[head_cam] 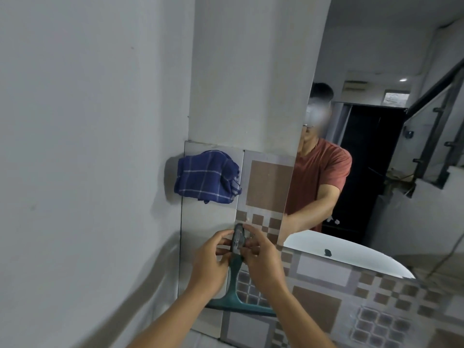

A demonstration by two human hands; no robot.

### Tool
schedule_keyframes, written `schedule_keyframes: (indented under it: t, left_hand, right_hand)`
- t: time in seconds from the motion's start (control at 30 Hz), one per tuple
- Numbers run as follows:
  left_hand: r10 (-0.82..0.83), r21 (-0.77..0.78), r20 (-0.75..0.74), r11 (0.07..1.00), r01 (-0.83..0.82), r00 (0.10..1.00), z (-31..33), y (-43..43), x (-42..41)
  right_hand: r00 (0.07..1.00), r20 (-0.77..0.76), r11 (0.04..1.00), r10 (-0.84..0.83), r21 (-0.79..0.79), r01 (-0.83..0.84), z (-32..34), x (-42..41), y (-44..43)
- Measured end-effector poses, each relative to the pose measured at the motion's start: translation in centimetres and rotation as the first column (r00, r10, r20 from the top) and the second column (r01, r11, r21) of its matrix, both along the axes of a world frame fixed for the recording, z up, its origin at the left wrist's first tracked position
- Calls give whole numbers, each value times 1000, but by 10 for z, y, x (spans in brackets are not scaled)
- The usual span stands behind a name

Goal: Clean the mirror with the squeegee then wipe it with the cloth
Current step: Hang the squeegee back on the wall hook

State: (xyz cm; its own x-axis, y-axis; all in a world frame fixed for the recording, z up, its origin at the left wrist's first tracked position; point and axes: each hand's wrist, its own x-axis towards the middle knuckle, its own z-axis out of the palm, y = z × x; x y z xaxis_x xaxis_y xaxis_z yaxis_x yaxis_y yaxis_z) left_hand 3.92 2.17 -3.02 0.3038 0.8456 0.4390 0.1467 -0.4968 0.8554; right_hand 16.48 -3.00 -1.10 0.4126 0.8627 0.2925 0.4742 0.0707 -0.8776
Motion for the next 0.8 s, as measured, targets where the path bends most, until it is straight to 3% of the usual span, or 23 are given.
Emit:
schedule_keyframes:
  t: [0.4,0.63,0.8]
  left_hand:
    - [21,104,-84,994,-13,996,-32,8,2]
    - [47,147,-207,989,-16,977,-31,10,-7]
    - [124,253,-167,964,-79,978,1,1,-31]
  right_hand:
    - [993,108,999,-46,-21,49,-38,1,8]
    - [983,182,997,1,-77,13,-22,2,-9]
    - [957,290,1000,-8,-2,8,18,-6,-23]
